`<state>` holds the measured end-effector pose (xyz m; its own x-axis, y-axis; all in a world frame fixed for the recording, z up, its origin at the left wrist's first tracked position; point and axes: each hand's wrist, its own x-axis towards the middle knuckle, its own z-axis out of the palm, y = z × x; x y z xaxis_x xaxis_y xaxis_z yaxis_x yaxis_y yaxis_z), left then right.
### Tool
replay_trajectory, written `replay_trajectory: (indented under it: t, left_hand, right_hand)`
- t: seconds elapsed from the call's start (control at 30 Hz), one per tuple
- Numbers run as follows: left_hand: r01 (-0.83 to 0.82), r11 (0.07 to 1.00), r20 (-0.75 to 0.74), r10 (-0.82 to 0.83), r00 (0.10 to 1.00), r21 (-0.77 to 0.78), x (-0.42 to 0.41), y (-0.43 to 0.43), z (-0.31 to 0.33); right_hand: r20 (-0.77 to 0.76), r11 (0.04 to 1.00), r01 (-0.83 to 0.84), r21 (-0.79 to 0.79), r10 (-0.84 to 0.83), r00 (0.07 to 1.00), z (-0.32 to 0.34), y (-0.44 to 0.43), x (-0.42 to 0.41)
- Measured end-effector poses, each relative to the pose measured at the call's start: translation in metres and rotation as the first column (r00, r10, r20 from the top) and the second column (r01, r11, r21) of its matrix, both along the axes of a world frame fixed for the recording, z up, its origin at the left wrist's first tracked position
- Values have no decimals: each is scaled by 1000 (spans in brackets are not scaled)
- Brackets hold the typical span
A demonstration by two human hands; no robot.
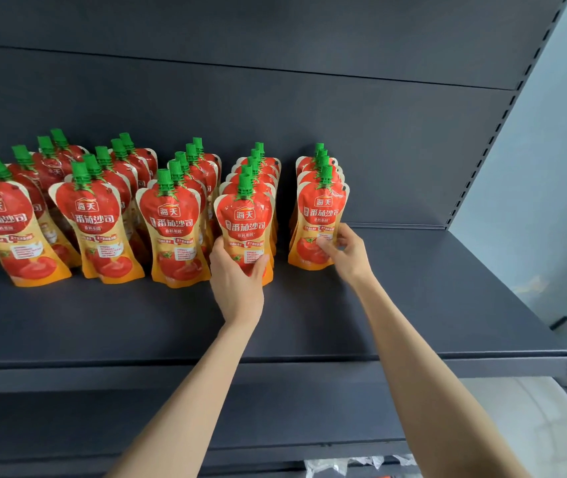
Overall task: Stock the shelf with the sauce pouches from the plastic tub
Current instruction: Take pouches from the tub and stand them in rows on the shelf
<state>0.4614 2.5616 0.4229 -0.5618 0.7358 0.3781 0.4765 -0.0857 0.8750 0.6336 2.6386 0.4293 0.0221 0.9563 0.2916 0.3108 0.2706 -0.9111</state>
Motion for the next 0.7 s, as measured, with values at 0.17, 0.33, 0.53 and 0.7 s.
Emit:
replay_trajectory:
  t: [0.17, 0.33, 0.53, 0.7]
  left_hand:
    - [17, 999, -22, -18, 1000, -39, 2, -18, 1]
    - [103, 991, -111, -94, 989, 82, 17, -48, 5]
    - [336, 918, -157, -307, 939, 210, 73, -93, 5]
    - [602, 796, -3, -603, 798, 60, 150, -156, -32]
  right_hand:
    - [69, 986, 163, -21, -161, 984, 4, -20, 0]
    - [62, 975, 222, 2, -221, 973, 15, -76, 19]
    - [-22, 950, 311, 14, -311, 950, 8, -171, 68]
    - [-15, 892, 448, -55, -449, 893, -36, -260, 131]
